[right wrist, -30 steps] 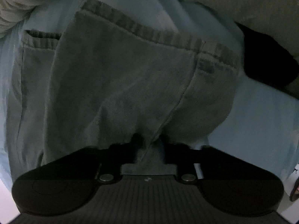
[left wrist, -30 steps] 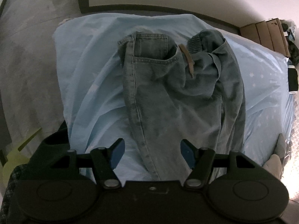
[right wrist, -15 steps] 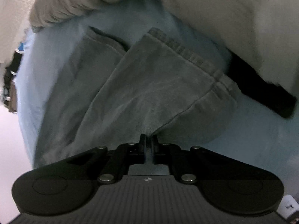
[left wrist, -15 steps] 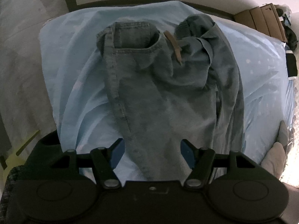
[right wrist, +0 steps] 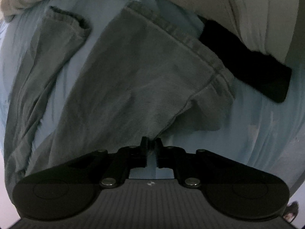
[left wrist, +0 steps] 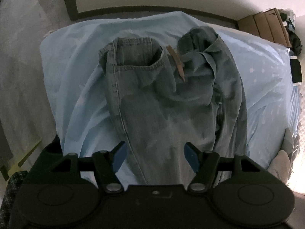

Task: Fold clothes
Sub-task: 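Release the leg cuff with the right gripper onto the sheet, then grasp the denim waistband with the left gripper and lift it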

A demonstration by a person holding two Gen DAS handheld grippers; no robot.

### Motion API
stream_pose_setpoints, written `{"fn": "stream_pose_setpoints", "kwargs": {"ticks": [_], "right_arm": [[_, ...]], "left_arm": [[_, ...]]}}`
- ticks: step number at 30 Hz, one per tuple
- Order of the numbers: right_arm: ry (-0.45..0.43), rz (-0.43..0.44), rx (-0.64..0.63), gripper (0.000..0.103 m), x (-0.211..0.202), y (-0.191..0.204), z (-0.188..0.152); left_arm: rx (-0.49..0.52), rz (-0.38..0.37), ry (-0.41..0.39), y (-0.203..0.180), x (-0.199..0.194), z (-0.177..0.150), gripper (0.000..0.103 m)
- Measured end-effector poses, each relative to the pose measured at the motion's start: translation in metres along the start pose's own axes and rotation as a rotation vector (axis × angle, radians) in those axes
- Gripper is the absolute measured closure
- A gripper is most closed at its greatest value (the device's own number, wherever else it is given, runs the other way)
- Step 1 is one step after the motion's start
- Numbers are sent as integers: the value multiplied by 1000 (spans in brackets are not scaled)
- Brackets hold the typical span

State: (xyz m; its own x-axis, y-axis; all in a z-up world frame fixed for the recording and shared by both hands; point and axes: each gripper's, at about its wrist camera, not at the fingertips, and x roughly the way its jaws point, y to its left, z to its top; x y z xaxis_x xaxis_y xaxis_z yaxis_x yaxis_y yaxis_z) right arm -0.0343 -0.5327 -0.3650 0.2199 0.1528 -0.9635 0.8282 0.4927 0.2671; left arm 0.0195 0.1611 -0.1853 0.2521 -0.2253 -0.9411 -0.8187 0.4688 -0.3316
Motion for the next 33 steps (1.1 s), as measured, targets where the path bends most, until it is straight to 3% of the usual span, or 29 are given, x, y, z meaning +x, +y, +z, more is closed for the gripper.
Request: {"fn": "stream_pose_setpoints", "kwargs": {"ticks": [2, 4, 8, 14, 20, 26, 33], "right_arm": [[-9, -7, -31, 88, -3, 5, -1], [-24, -9, -61, 77, -8, 12, -4], [-46, -40, -116, 72, -16, 32, -14], [-73, -38, -150, 72, -40, 60, -46], [-92, -31, -219, 72, -64, 107, -82], [-100, -51, -293, 72, -71, 142, -109], [-112, -75, -373, 72, -81, 180, -139]], "left_arm": [[-5, 2, -2, 3, 1, 5, 39], [-4, 10, 1, 6, 4, 10, 39], [9, 27, 6, 12, 12, 23, 39], [44, 40, 1, 20, 19, 47, 39], [34, 26, 43, 30, 27, 72, 39], [-22, -44, 69, 49, 40, 93, 39], [-287, -244, 76, 117, 59, 134, 39]]}}
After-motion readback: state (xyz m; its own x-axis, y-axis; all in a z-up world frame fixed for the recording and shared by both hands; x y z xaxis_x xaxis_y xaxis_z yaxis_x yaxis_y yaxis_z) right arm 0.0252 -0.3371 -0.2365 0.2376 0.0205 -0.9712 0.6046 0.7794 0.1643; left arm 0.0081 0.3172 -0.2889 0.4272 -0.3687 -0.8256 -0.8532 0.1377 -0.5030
